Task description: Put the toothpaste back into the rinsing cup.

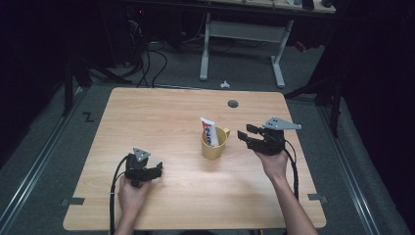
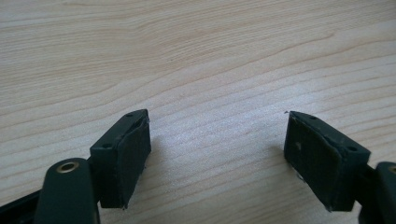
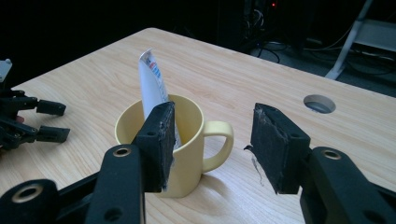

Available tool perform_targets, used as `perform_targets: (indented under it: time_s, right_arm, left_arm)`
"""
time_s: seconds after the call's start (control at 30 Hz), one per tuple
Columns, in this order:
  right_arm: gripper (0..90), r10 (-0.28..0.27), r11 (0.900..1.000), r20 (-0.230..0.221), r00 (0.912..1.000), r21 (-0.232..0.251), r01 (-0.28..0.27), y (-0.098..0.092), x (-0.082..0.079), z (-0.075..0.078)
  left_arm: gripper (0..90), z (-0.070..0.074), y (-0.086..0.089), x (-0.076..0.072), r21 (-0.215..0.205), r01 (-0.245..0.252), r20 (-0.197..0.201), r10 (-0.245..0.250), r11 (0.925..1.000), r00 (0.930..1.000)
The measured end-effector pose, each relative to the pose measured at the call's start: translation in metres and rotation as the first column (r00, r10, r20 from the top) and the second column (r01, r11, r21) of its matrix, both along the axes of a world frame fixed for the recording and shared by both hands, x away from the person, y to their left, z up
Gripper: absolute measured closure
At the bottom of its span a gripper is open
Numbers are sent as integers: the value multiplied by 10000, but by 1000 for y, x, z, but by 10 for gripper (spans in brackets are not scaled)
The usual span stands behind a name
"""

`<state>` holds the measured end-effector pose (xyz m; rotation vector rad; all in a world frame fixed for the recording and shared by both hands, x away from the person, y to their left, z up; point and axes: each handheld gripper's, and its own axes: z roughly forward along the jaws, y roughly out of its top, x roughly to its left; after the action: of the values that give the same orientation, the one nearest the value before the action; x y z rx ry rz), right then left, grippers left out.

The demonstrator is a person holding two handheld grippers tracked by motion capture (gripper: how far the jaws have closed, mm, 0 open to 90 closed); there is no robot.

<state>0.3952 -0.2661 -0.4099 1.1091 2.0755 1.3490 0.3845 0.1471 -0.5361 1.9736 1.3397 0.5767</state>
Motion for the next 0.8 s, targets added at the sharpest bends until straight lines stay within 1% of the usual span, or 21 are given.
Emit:
perform_targets:
  time_s: [0.27, 0.8]
  right_arm:
    - [502, -198, 9996, 89, 9998, 213, 196, -10, -5, 3]
    - [511, -643, 9961, 11, 9979, 603, 641, -33, -12, -3]
  left_arm:
    - [232, 0, 0, 0, -1, 0, -2, 0, 10000, 10000]
    - [231, 0, 0, 0, 7, -4, 3, 4, 10000, 10000]
